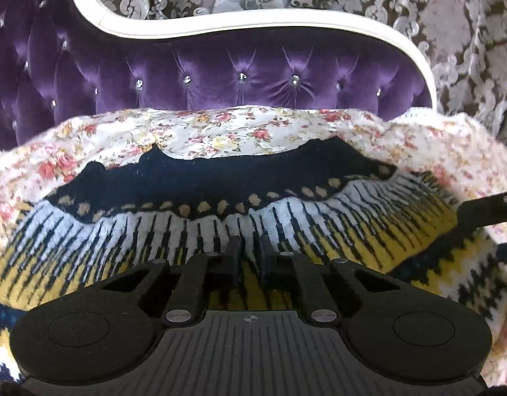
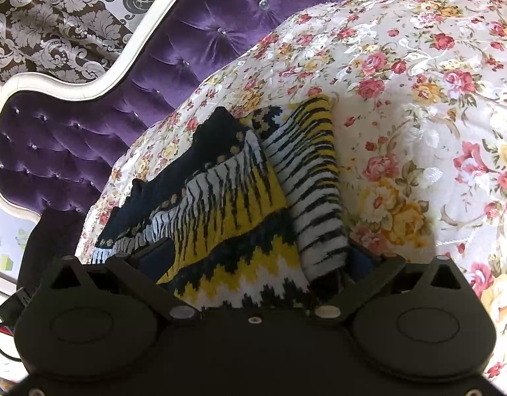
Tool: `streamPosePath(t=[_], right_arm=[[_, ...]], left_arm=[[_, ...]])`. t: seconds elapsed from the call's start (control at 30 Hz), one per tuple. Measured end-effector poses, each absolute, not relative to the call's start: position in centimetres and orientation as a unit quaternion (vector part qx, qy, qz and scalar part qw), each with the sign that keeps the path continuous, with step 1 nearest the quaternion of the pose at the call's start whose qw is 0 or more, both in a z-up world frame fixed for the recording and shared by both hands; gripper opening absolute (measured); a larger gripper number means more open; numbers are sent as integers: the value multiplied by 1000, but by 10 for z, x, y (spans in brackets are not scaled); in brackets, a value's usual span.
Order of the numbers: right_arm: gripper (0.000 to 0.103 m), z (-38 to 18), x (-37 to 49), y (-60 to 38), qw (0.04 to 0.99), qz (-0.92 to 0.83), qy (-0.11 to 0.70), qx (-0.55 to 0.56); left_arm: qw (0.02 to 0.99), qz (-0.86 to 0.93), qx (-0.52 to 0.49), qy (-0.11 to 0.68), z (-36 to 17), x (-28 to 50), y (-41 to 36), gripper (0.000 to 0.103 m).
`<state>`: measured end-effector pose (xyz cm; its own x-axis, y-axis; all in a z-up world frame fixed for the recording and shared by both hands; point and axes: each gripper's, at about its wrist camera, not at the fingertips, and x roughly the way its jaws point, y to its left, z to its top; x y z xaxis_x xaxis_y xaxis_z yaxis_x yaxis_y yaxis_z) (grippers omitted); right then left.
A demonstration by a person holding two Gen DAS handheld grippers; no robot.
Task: Fold small clothes
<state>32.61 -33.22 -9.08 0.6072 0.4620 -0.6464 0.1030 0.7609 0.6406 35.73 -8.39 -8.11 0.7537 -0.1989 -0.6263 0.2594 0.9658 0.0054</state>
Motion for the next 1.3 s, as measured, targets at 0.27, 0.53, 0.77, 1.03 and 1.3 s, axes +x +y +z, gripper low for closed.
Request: streamPosePath(t=[0.27,0.53,0.77,1.03,1.3], right_arm=[[103,-93,327,-342,827,125,428,342],[103,-104,325,-368,788,147,421,423],[103,-111,331,-373,780,183,409,437],[100,-108,340,-350,815,203,374,394],[35,-109,334,-335,838,161,366,370]], left_arm=[[935,-115,10,335,-74,335,-74,11],[929,-120,-15,349,-77,309,-66,11],[928,-118,-30,352,-79,311,-64,12],[927,-122,-48,351,-82,310,-59,12],[926,-126,-79,348,-84,308,-53,12]])
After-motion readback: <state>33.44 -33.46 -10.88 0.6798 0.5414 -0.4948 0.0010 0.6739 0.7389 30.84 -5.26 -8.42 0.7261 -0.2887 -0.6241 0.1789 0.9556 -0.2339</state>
